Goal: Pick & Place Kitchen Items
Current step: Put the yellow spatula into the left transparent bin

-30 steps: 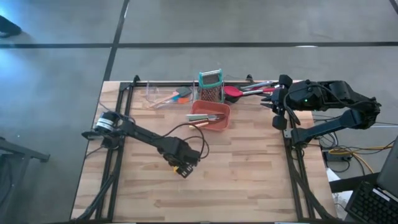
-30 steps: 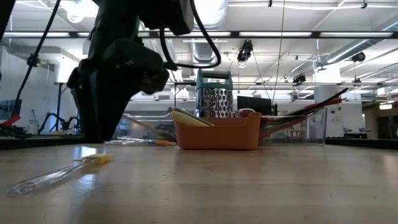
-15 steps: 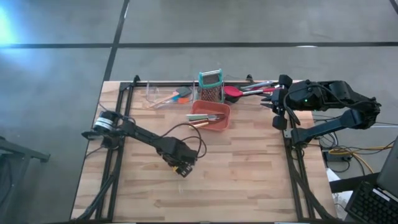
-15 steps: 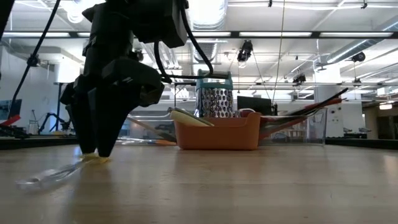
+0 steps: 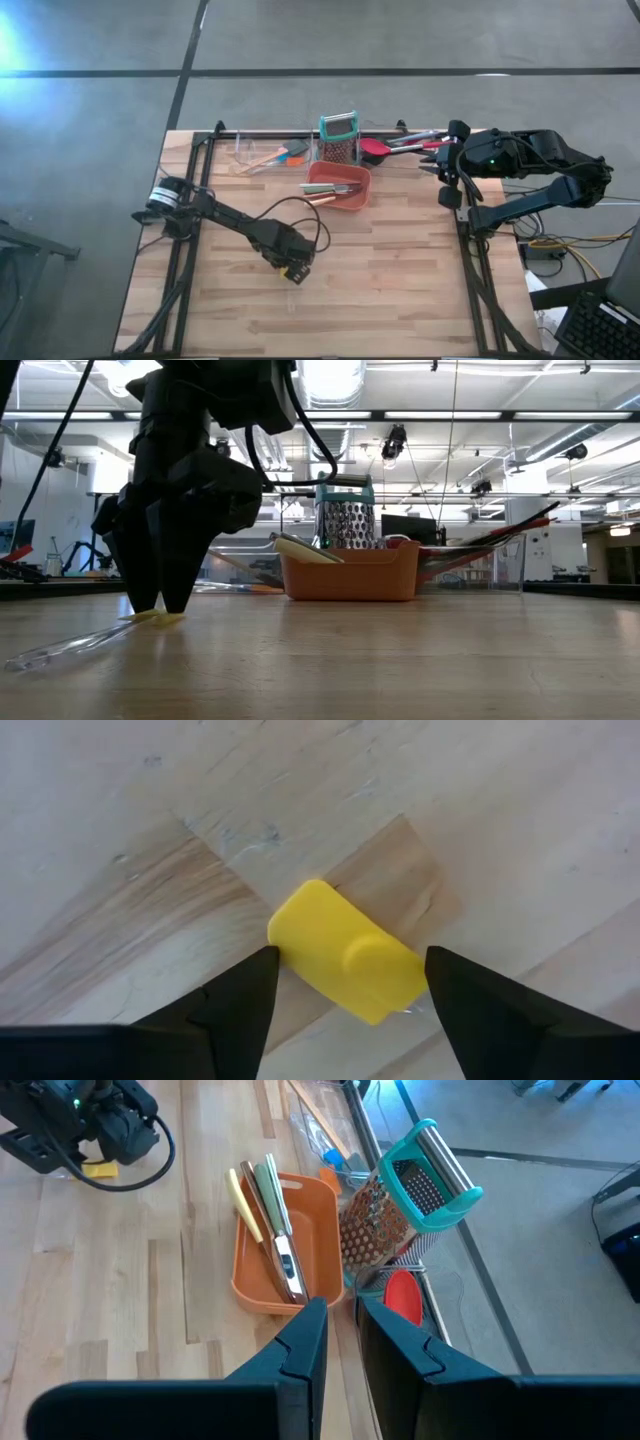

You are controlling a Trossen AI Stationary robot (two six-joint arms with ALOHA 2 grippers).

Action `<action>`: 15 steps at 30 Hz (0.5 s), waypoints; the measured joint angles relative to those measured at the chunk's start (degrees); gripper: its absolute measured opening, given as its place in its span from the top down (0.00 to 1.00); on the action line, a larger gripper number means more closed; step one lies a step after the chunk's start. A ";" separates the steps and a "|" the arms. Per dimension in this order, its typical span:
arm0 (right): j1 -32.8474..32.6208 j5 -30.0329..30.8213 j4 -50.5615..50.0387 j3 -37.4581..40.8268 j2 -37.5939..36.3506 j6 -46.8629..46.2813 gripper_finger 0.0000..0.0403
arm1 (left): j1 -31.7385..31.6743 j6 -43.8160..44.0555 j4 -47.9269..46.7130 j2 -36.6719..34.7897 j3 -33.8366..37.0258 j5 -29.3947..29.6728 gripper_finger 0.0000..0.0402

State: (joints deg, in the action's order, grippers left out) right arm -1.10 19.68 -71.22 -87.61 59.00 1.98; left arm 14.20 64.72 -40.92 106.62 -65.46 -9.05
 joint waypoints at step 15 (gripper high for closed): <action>0.00 0.00 0.02 0.00 0.00 -0.02 0.86 | -0.07 4.47 -0.53 0.03 -0.29 2.29 0.93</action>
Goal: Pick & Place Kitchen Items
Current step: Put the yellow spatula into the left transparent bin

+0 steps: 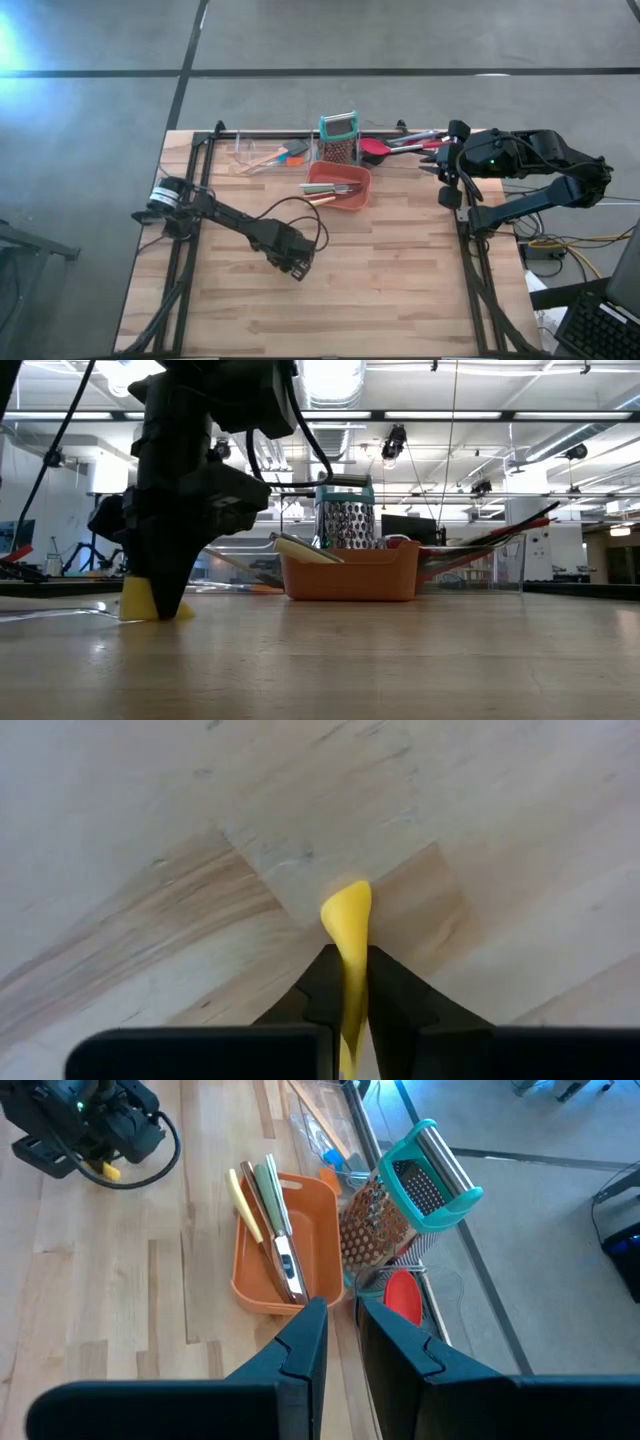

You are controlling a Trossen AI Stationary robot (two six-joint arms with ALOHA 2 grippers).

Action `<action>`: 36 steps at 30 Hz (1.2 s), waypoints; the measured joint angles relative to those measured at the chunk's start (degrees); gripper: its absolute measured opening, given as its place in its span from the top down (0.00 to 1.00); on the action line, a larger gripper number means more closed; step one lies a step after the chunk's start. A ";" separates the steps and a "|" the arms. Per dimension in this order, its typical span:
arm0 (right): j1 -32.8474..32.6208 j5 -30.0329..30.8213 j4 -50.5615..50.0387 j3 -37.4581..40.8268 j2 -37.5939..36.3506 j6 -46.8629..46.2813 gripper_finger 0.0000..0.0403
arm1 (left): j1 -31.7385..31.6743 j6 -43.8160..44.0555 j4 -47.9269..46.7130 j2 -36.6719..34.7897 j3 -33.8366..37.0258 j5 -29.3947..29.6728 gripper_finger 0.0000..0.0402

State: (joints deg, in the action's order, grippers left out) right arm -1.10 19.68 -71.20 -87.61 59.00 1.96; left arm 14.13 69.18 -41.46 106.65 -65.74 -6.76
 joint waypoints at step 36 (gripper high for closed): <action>0.02 0.27 1.68 0.09 0.37 -8.19 0.86 | -27.75 -49.99 -42.66 -9.57 -33.18 22.29 0.93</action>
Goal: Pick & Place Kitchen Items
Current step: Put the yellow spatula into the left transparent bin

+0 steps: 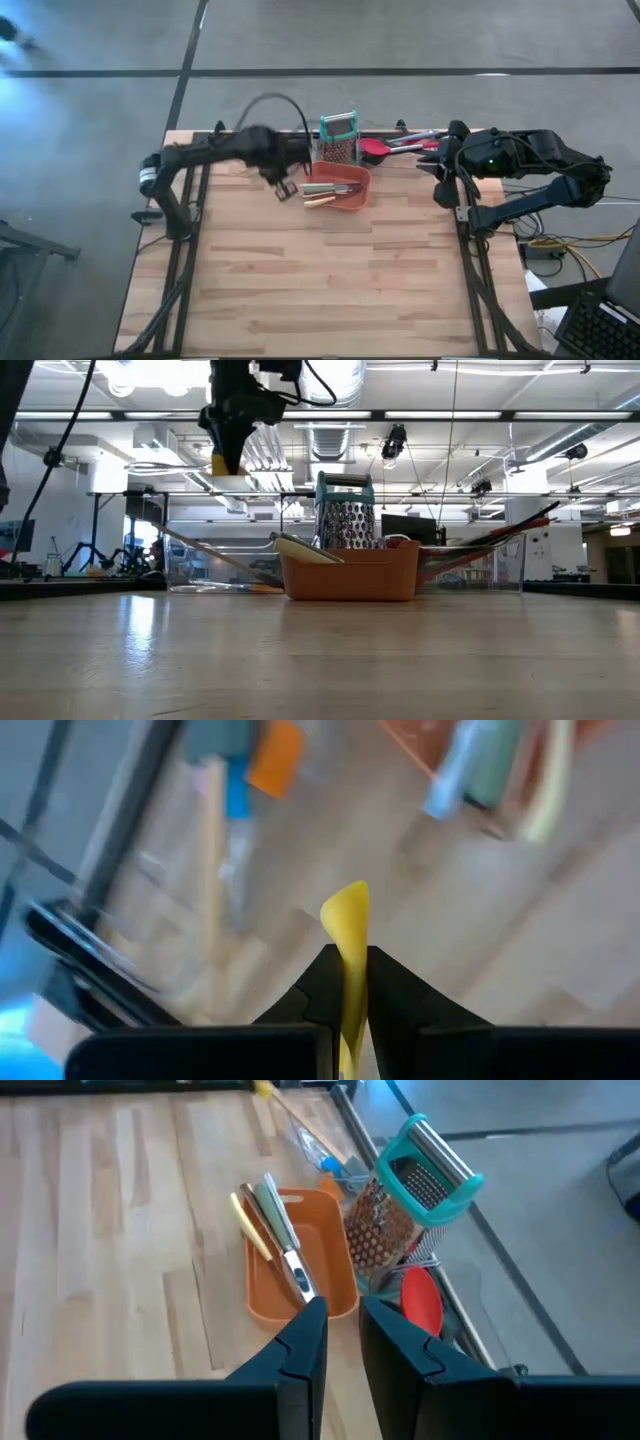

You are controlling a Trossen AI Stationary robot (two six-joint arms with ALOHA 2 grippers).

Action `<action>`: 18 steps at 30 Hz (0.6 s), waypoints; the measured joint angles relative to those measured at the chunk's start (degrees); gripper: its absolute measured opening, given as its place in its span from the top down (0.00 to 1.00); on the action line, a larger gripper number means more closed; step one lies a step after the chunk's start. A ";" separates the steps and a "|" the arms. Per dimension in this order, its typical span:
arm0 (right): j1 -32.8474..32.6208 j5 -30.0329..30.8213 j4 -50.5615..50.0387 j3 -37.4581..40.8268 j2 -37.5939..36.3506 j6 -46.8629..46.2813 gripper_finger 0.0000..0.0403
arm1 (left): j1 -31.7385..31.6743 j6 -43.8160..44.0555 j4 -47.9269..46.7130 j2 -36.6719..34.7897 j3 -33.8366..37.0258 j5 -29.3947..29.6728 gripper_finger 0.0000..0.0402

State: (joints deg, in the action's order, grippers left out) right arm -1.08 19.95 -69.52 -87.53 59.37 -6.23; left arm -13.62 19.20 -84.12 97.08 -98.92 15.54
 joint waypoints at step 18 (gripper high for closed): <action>0.00 12.77 0.21 0.09 0.00 -8.48 0.86 | -23.52 -33.54 7.17 1.94 -3.14 0.19 0.93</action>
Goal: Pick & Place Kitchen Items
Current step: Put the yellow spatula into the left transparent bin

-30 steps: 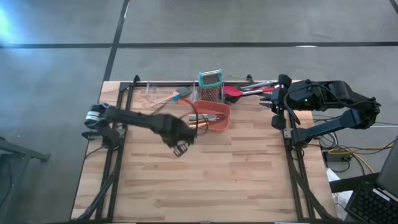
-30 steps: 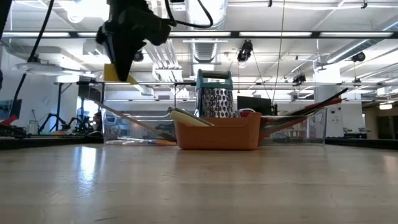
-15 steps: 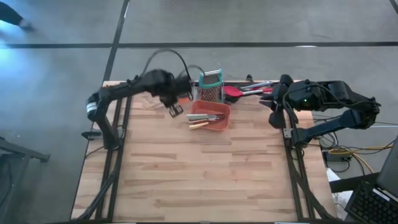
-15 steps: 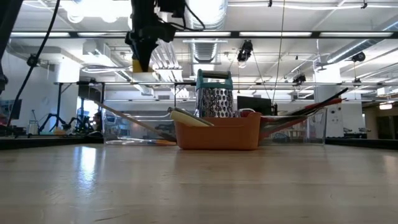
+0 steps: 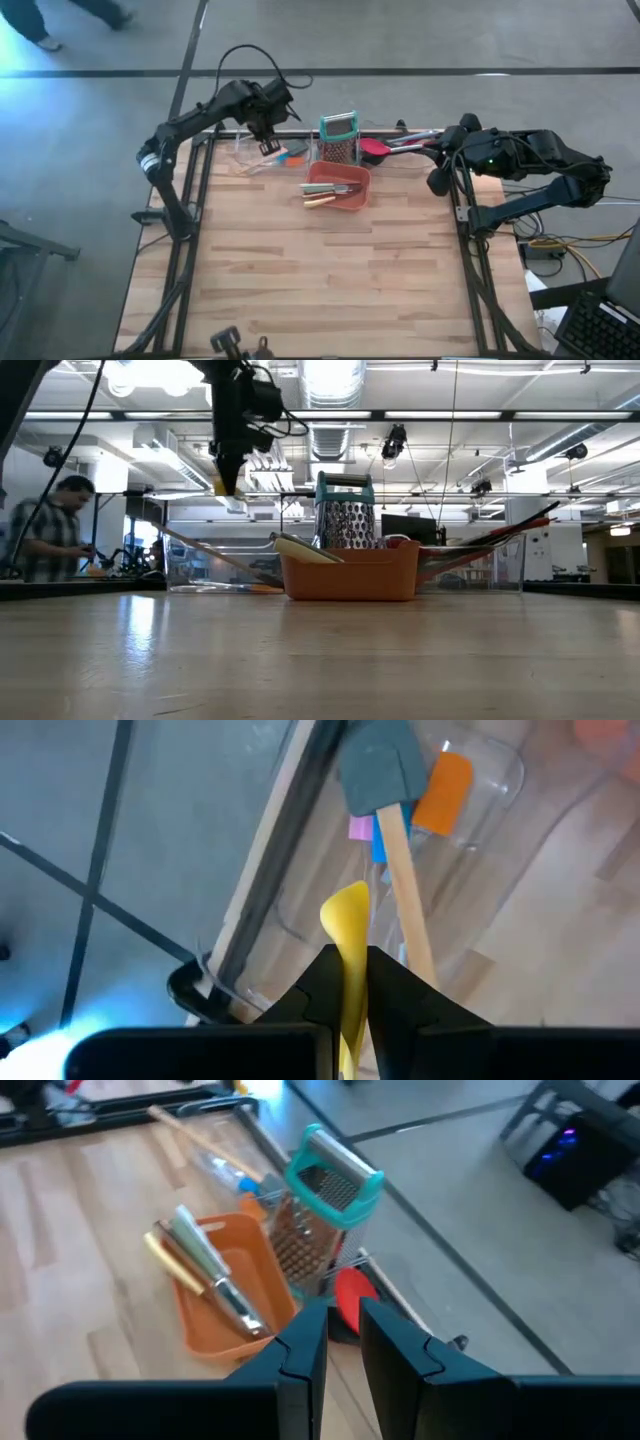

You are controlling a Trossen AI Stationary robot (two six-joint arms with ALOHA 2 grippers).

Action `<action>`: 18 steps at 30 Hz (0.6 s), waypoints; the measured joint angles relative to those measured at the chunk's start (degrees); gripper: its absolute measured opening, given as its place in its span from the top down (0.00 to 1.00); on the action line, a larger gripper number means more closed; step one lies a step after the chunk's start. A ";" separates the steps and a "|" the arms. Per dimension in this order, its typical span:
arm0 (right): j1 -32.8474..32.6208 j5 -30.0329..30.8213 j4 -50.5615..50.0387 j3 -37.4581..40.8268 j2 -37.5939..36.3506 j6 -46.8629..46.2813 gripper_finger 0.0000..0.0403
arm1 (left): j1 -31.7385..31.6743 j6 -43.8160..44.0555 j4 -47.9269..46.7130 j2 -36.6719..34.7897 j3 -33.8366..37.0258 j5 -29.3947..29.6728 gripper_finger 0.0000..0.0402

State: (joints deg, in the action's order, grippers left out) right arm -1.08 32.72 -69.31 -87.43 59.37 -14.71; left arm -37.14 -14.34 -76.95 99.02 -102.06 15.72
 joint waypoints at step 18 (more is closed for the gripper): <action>0.00 3.53 1.42 0.02 0.00 -2.31 0.86 | -2.85 -3.97 6.40 14.77 -4.55 -5.40 0.93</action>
State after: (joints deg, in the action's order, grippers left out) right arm -1.08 36.25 -67.89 -87.42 59.37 -17.02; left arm -39.99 -18.31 -70.54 113.79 -106.62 10.32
